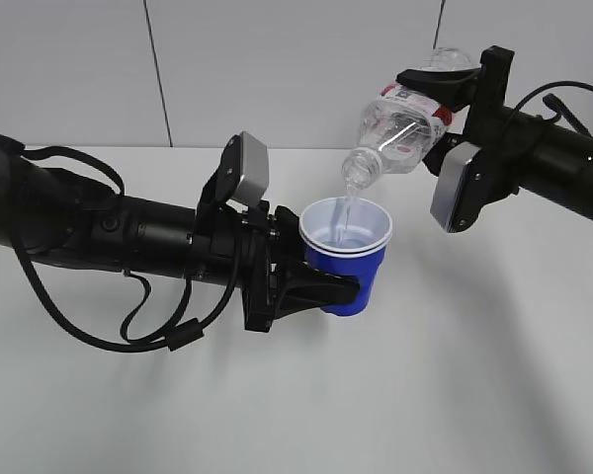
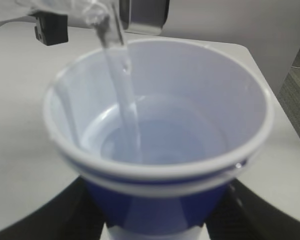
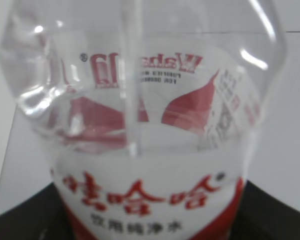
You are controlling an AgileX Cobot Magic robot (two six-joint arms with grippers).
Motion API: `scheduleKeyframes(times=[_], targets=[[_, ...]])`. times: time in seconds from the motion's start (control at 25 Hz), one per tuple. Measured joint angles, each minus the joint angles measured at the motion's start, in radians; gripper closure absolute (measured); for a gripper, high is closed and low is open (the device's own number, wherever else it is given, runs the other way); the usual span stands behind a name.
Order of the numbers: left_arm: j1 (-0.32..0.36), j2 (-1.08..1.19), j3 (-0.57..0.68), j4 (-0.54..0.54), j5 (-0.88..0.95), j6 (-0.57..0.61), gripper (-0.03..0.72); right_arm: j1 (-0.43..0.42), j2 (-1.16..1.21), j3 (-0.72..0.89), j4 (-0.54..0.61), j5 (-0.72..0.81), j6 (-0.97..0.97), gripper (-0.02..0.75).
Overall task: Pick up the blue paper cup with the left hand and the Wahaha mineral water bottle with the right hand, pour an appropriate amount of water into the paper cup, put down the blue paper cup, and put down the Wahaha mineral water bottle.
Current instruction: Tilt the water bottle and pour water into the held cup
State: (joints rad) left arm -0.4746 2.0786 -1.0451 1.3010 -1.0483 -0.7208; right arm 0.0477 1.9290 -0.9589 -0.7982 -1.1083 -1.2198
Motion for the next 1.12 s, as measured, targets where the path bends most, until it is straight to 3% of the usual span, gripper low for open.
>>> scheduleKeyframes(times=[1.12], targets=[[0.000,0.002,0.000,0.002,0.000,0.000,0.263,0.000,0.000,0.000,0.000,-0.002,-0.016,0.306]])
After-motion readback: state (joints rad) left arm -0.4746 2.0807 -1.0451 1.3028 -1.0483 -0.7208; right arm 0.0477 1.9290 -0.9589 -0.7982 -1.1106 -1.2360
